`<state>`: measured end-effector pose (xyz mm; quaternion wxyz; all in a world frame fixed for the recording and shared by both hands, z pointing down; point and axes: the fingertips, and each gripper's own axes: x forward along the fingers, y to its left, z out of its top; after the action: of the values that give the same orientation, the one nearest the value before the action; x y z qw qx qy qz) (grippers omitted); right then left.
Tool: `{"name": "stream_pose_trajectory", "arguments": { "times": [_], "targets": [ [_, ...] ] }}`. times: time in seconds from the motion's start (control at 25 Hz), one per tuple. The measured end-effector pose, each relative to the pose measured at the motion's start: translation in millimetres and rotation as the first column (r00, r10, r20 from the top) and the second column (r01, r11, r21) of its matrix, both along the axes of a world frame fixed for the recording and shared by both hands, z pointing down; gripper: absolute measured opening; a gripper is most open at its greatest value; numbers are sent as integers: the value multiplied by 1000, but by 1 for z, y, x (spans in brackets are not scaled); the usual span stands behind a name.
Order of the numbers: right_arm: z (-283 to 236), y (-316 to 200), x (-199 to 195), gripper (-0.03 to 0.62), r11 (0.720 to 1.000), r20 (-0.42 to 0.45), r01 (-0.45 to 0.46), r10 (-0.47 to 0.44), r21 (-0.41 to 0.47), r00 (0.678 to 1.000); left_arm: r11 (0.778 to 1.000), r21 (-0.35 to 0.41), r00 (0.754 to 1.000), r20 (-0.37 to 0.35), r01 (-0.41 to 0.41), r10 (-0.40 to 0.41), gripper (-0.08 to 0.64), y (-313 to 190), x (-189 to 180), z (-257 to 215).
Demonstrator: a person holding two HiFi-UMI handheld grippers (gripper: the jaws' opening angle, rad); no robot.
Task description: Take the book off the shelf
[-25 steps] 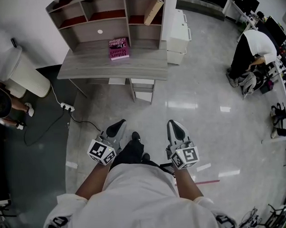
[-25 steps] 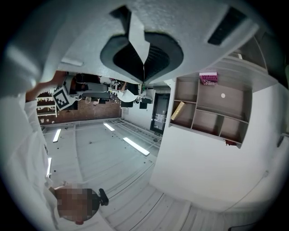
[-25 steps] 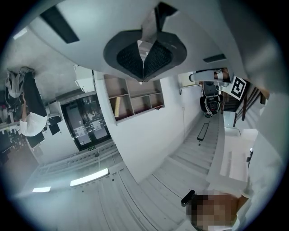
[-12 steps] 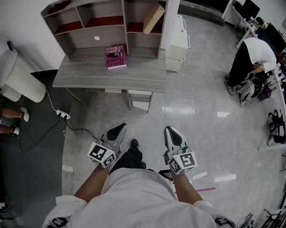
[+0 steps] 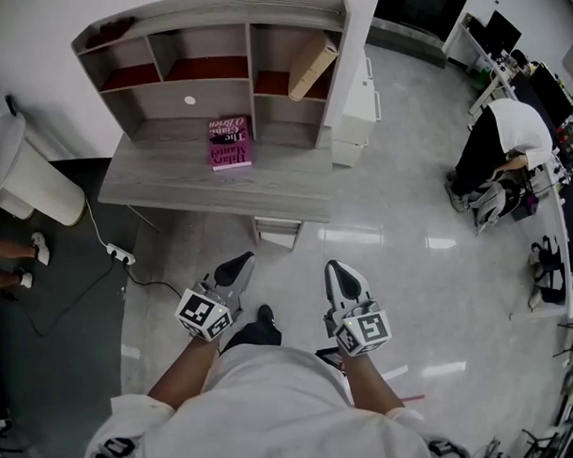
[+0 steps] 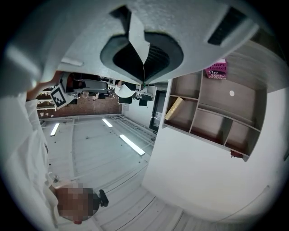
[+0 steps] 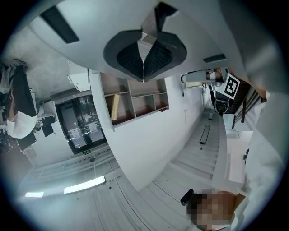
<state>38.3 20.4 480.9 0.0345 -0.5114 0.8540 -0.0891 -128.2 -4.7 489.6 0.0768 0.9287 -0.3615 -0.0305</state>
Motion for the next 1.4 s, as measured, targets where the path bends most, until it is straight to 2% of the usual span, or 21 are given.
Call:
{"name": "stream_pose_trajectory", "arguments": {
  "times": [0.4, 0.84, 1.08, 1.4],
  "targets": [
    [-12, -66, -10, 15, 999, -52, -29, 30, 23, 998, 999, 26, 998, -50, -23, 24, 17, -72, -7, 0],
    [-8, -99, 5, 15, 999, -112, -47, 49, 24, 993, 999, 32, 995, -87, -35, 38, 17, -117, 8, -5],
    [-3, -133, 22, 15, 999, -124, -17, 20, 28, 992, 998, 56, 997, -73, -11, 15, 17, -157, 28, -11],
    [-13, -219, 52, 15, 996, -88, 48, -42, 70, 995, 994, 91, 998, -31, 55, -52, 17, -222, 54, -25]
  ]
}}
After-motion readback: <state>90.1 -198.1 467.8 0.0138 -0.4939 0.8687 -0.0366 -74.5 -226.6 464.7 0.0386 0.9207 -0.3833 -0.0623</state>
